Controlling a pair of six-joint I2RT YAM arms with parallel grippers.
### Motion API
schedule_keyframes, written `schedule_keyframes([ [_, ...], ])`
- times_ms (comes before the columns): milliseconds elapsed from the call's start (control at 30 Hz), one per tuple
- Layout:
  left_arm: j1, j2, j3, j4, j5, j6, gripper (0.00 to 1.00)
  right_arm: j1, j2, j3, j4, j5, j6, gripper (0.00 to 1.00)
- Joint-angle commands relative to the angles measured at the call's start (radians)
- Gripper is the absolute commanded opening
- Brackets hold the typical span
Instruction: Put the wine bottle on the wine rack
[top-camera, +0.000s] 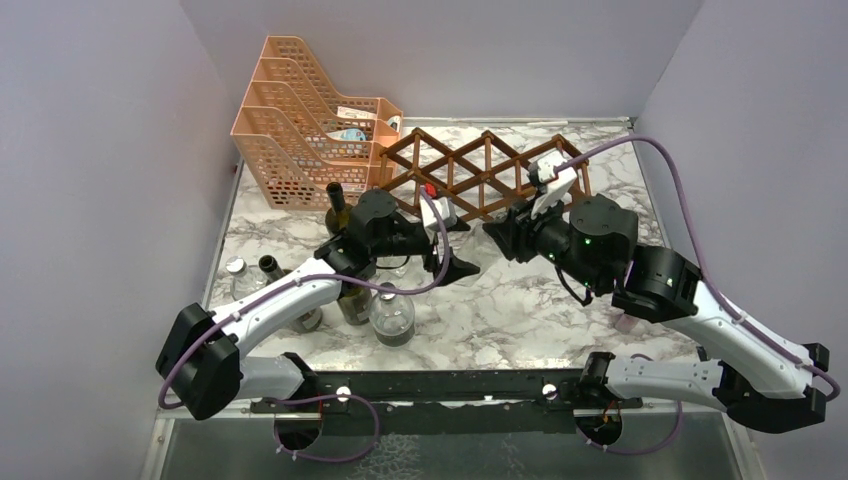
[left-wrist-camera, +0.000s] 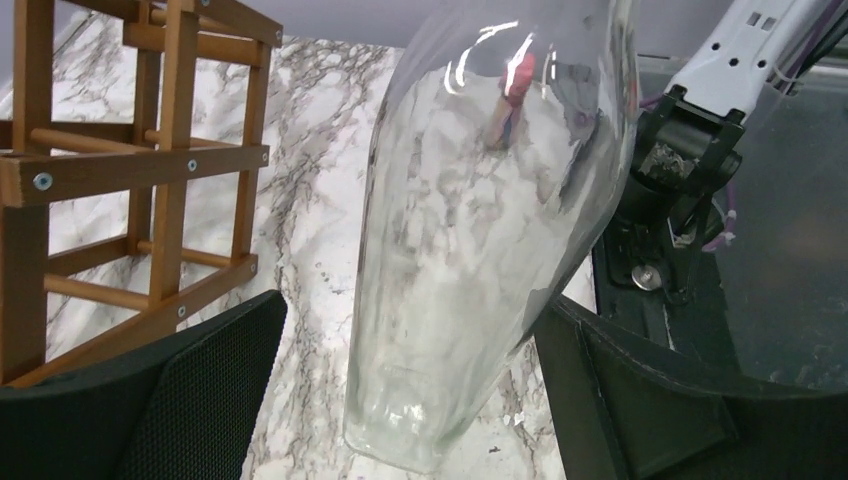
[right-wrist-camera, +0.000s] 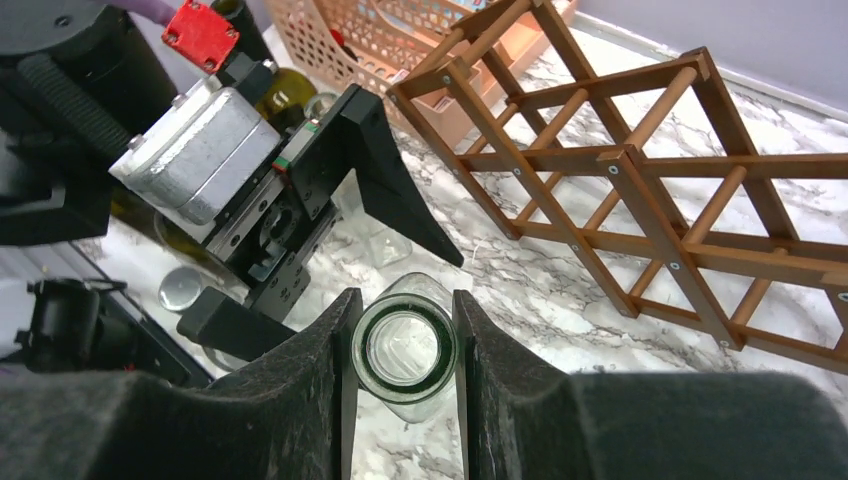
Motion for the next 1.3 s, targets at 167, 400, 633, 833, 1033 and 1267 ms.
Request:
schedule_keyframes([
  [167, -0.025, 0.001, -0.086, 0.114, 0.108, 0.115, 0.9, -0.002, -0.039, 0.055, 0.009, -0.212, -0.073, 0.01],
  [400, -0.05, -0.002, -0.105, 0.144, 0.119, 0.146, 0.83, -0.003, -0.049, 0.07, 0.01, -0.235, -0.063, 0.01],
  [633, -0.061, -0.027, -0.088, 0.145, 0.064, 0.163, 0.51, -0.002, -0.067, 0.077, 0.013, -0.236, -0.055, 0.01],
  [833, -0.061, -0.068, -0.068, 0.144, 0.043, 0.224, 0.0, -0.001, -0.068, 0.101, -0.013, -0.234, -0.029, 0.2],
  [1033, -0.061, -0.107, -0.025, 0.099, -0.009, 0.365, 0.0, -0.001, -0.099, 0.113, -0.054, -0.197, 0.024, 0.71],
  [1267, -0.061, -0.086, 0.141, -0.117, -0.113, 0.725, 0.0, -0.001, -0.097, 0.204, -0.154, -0.133, 0.113, 0.76],
])
